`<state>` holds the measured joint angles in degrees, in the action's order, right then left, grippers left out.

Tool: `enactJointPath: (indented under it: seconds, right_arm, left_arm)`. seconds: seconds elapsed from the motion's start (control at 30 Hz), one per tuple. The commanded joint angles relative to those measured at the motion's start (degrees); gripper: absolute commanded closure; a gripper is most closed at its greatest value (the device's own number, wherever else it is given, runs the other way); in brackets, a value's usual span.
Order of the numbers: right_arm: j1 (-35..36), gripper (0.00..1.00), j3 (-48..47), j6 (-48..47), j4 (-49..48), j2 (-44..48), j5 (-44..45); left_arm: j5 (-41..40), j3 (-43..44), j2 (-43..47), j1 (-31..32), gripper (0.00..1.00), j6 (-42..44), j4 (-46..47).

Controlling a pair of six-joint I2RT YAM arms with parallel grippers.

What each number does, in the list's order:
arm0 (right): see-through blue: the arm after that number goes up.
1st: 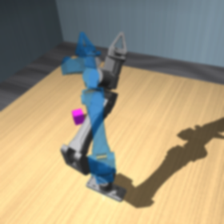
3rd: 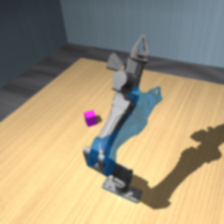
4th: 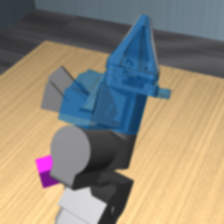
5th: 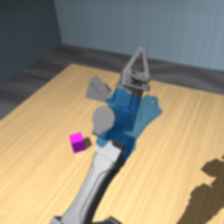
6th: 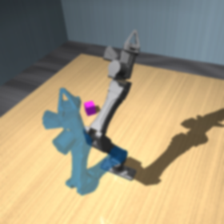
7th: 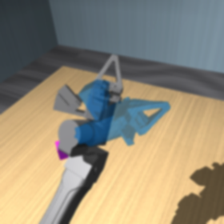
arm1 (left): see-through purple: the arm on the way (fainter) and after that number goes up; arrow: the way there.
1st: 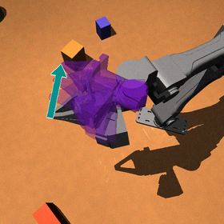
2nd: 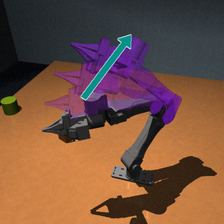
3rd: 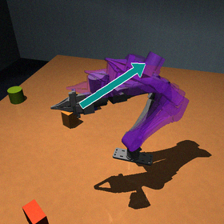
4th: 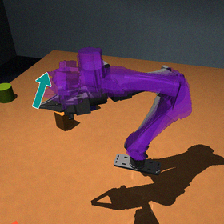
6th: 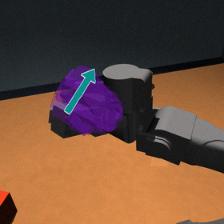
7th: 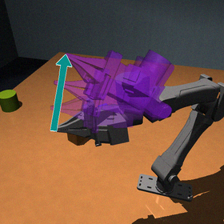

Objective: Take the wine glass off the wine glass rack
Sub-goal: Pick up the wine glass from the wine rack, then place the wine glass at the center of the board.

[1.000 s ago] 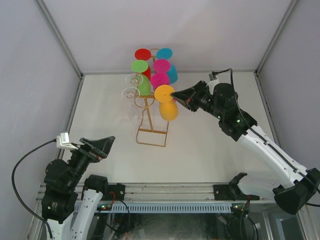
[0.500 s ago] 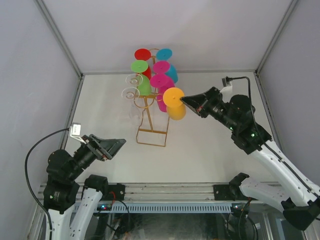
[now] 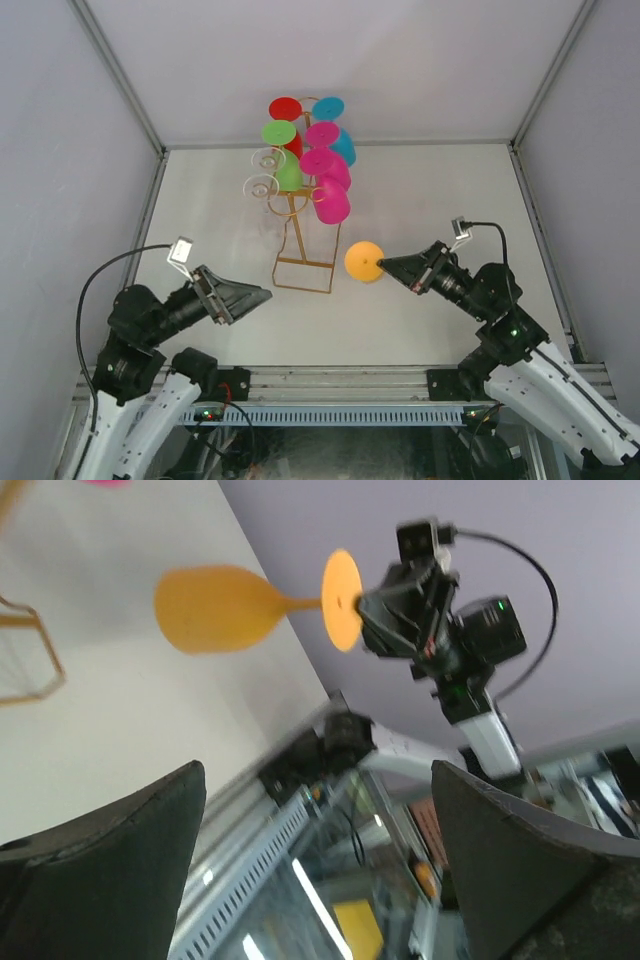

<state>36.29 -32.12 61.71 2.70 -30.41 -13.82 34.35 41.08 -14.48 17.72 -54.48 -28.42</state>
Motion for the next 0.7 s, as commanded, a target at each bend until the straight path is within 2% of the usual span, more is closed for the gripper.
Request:
enactJointPath:
  seconds: [0.0, 0.07, 0.13, 0.2, 0.27, 0.33, 0.4, 0.5, 0.67]
  right_arm:
    - [0.5, 1.0, 2.5, -3.6, -4.2, 7.1, 0.1]
    - [0.5, 1.0, 3.2, -3.7, -1.8, 9.3, 1.6]
    - [0.4, 1.0, 3.2, -4.1, 0.4, 11.2, 2.4]
    - [0.4, 1.0, 3.5, -4.9, 0.7, 12.2, 2.1]
    - [0.4, 1.0, 4.2, -6.2, -1.7, 13.6, 0.4]
    - [0.4, 1.0, 5.5, -7.5, -6.2, 15.0, -1.9]
    - [0.4, 1.0, 5.8, -8.0, -7.3, 16.1, -2.9]
    - [0.4, 1.0, 5.8, -8.4, -7.6, 17.1, -5.2]
    - [0.4, 1.0, 5.8, -7.6, -6.5, 15.7, -9.4]
  left_arm:
    - [-12.1, 0.4, -5.4, 16.0, 0.07, 0.4, 1.7]
    - [-31.6, 2.7, -6.2, 27.3, 0.09, -1.3, 0.2]
    - [-41.2, 0.6, -5.2, 36.0, 0.07, -2.4, 6.0]
    - [-39.4, -2.3, -7.6, 39.5, 0.06, -4.4, 15.5]
    - [-39.5, -2.6, -12.8, 42.6, 0.12, -6.2, 19.1]
    - [-49.4, -0.9, -16.0, 51.4, 0.13, -3.2, 19.5]
    - [-55.3, 0.1, -17.3, 56.0, 0.09, 0.2, 22.2]
    - [-53.6, 0.9, -20.4, 56.4, 0.08, 1.7, 25.4]
    - [-50.7, 0.8, -25.6, 58.3, 0.11, 3.1, 33.8]
